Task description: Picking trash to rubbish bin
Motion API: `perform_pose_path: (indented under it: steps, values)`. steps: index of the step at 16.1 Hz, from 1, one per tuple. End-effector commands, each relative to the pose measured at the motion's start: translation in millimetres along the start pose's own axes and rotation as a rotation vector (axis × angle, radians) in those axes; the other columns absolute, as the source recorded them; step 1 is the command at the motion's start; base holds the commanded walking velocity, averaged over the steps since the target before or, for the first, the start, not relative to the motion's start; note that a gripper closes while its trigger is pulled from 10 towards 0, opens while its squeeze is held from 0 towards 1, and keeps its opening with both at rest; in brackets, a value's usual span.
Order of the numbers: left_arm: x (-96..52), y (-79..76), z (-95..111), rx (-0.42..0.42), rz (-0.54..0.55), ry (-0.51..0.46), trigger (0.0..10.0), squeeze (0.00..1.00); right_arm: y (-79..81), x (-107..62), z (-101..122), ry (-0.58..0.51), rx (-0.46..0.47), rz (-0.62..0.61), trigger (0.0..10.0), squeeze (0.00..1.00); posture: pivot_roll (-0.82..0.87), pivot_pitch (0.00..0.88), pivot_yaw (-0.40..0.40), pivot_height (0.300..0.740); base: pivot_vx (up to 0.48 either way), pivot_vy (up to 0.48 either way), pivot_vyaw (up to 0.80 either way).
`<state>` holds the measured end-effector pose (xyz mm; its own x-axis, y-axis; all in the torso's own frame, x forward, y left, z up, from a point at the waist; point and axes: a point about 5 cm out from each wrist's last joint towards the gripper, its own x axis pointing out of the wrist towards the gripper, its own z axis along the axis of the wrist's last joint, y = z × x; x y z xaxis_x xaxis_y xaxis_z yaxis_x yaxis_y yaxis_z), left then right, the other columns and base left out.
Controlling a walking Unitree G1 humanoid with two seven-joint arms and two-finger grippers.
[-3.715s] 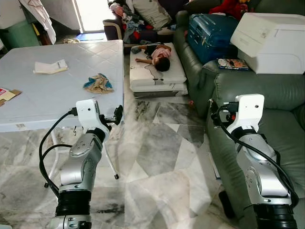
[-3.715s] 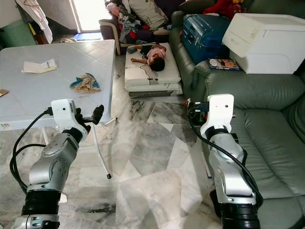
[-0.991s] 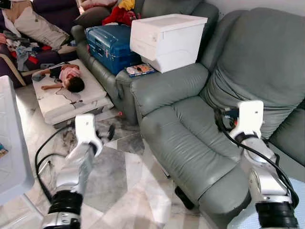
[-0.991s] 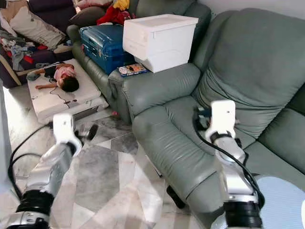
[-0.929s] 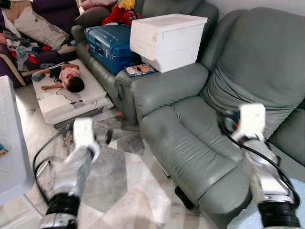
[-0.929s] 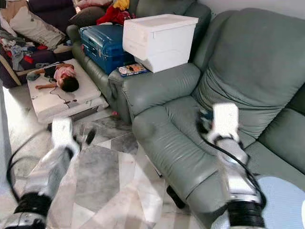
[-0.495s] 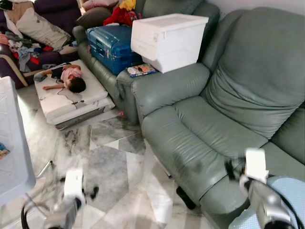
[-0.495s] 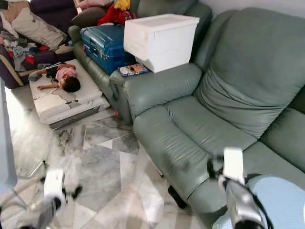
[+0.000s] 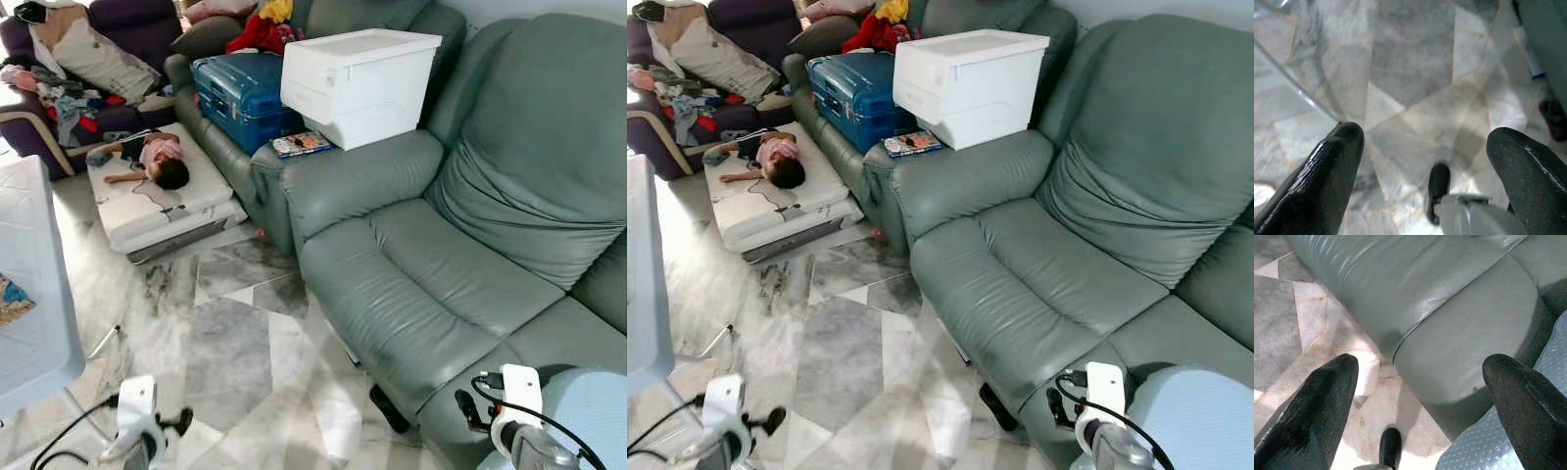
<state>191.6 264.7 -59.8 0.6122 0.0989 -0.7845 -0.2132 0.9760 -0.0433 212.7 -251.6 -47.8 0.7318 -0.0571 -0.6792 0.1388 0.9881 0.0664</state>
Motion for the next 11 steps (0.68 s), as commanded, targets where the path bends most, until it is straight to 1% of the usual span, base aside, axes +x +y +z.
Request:
perform_pose_path:
  steps: [1, 6, 7, 11]
  values:
    - [-1.7, 6.2, -2, 0.008, 0.002, 0.011, 10.0, 0.0, 2.5, 1.8, 5, -0.023, 0.015, 0.013, 10.0, 0.0, 0.07, 0.0, 0.044, 0.74, 0.0, 0.0, 0.0]
    - [-4.5, 12.6, -14, 0.077, 0.022, 0.07, 10.0, 0.0, 3.8, 1.9, 1, -0.015, -0.003, 0.014, 10.0, 0.0, 0.07, 0.0, 0.047, 0.74, 0.0, 0.0, 0.0]
    - [-5.2, 13.6, -17, 0.118, 0.022, 0.087, 10.0, 0.0, 3.5, 1.0, -2, -0.005, -0.02, 0.015, 10.0, 0.0, 0.07, 0.0, 0.047, 0.74, 0.0, 0.0, 0.0]
    - [-6.2, 13.1, -25, 0.184, 0.025, 0.128, 10.0, 0.0, 1.1, -3.2, -19, 0.05, -0.039, -0.002, 10.0, 0.0, 0.07, 0.0, 0.051, 0.74, 0.0, 0.0, 0.0]
